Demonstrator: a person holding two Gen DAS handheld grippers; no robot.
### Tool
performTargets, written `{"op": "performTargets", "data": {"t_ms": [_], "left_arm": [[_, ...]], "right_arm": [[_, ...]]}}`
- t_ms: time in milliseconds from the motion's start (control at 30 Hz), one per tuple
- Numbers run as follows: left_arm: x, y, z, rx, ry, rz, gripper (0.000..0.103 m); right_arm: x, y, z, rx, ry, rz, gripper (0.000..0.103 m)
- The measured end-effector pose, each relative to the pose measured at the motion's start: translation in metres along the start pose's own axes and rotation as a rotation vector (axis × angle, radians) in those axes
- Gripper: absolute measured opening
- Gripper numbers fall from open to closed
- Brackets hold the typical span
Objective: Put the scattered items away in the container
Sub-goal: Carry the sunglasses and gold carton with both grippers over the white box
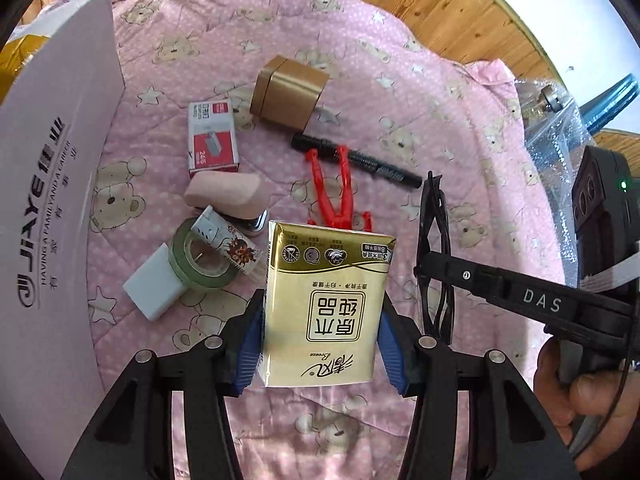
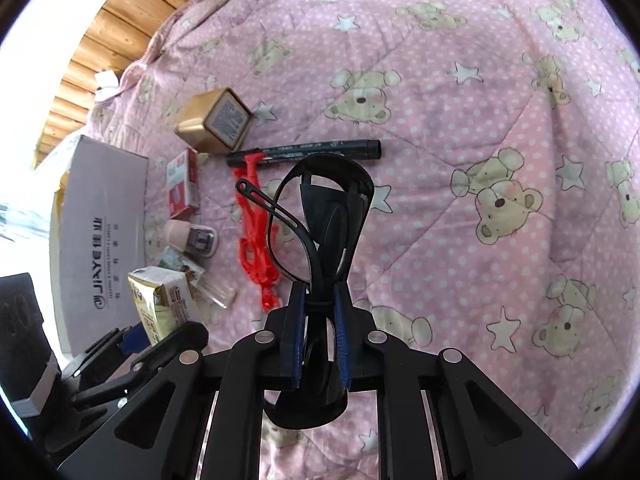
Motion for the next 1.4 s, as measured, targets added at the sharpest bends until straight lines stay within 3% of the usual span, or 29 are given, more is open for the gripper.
{"op": "performTargets", "data": {"t_ms": [267, 900, 1400], "left_arm": [[0.001, 0.024, -0.002, -0.022, 0.019, 0.04, 0.053], [-0.028, 0.083, -0.03, 0.004, 0.102, 0.118, 0.053], [-0.06, 0.109, -0.033, 0.007, 0.167, 0.147, 0.053]], "right_arm": [[-0.009, 0.002, -0.023, 0.01, 0.056, -0.02, 0.015], [-0.043, 0.022, -0.091, -0.005, 0.242, -0.038, 0.015], [-0.068, 0.042, -0.098, 0.01, 0.282, -0.034, 0.015]]}}
Point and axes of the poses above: each gripper's, at about its wrist camera, not at the fingertips, and y roughly against the way its jaws point, z to its right, x to its top, the point moved 1 cm from there along -y, roughly the way its jaws point, and after that the axes turned 14 degrees about x, right-handed, at the moved point
